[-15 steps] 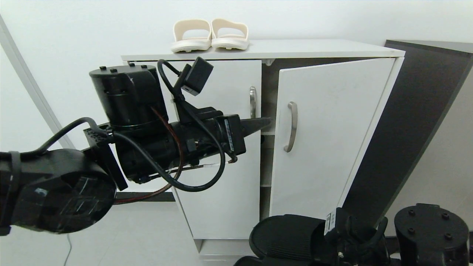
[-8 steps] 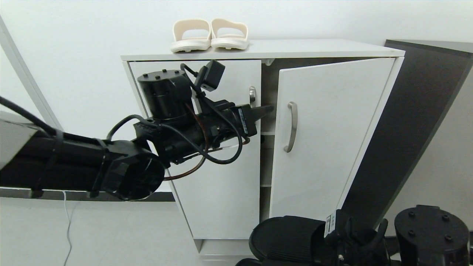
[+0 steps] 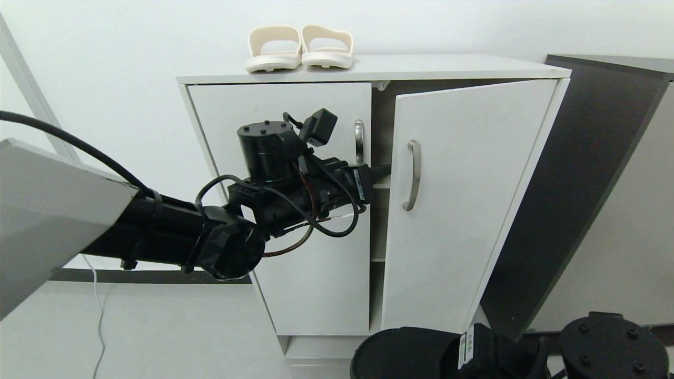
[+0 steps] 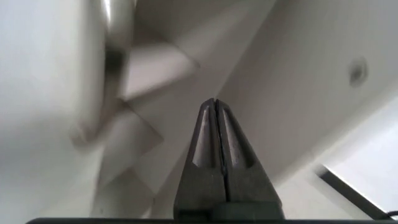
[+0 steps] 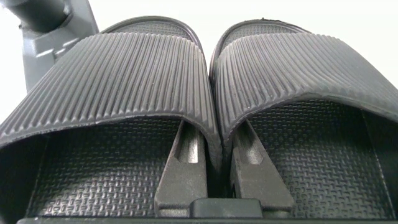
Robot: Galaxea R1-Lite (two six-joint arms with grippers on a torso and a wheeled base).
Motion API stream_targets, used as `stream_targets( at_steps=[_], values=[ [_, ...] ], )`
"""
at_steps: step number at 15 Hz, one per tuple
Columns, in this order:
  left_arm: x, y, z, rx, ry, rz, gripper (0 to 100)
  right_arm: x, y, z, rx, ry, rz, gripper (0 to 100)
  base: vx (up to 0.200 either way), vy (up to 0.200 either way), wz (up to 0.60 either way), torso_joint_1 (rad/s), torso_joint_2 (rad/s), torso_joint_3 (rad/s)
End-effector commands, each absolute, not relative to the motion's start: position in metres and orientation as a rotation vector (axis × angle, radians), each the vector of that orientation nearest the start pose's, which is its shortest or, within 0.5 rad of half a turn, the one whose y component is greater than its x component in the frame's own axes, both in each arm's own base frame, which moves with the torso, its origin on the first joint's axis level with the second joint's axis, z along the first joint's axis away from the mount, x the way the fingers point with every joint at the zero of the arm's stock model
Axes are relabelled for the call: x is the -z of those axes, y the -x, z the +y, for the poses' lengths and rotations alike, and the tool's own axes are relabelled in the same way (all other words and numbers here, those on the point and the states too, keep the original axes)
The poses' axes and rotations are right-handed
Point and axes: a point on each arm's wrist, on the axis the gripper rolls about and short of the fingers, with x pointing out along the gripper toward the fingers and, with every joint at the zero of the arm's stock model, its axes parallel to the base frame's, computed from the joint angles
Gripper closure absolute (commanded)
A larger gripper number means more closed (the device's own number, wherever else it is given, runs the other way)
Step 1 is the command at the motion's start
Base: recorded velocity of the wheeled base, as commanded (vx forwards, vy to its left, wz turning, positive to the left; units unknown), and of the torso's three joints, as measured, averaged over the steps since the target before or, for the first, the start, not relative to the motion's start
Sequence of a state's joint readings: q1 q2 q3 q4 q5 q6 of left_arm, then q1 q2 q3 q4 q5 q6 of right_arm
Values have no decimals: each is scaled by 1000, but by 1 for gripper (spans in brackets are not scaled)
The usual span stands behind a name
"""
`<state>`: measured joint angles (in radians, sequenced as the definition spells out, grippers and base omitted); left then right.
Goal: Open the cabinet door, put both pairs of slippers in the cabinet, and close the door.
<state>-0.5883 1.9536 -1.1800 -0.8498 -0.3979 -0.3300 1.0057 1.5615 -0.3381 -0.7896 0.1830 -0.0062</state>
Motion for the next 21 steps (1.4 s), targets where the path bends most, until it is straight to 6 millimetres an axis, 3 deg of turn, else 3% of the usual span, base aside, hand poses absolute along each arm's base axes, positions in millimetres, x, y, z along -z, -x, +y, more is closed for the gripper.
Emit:
stream_targets(
  at_steps=[1, 4, 6, 11, 14, 17, 18, 21],
  values=[
    [-215, -313, -228, 1010, 308, 83, 100, -116, -111, 190, -1188, 198, 428, 100, -200, 0, 0, -7, 2, 7],
    [-216, -273, -251, 1129, 300, 61, 100, -115, -108, 190, -1198, 202, 432, 100, -200, 0, 0, 4, -2, 5],
    [-223, -260, -254, 1165, 298, 46, 100, -114, -108, 190, -1201, 205, 432, 100, -100, 0, 0, -1, 1, 4],
    [-220, -276, -227, 1075, 304, 30, 100, -119, -111, 193, -1189, 189, 418, 100, 0, 0, 0, 0, 0, 0],
    [-226, -284, -178, 918, 305, -44, 100, -120, -148, 204, -913, 156, 407, 100, 0, 0, 0, 0, 0, 0],
    [-247, -263, -131, 772, 289, -104, 100, -122, -178, 217, -668, 78, 399, 100, 0, 0, 0, 0, 0, 0],
    [-254, -237, -103, 654, 239, -110, 100, -121, -202, 223, -513, 78, 368, 100, 0, 0, 0, 0, 0, 0],
    [-248, -176, -62, 414, 220, -31, 100, -116, -233, 226, -317, 54, 337, 100, 0, 0, 0, 0, 0, 0]
  ],
)
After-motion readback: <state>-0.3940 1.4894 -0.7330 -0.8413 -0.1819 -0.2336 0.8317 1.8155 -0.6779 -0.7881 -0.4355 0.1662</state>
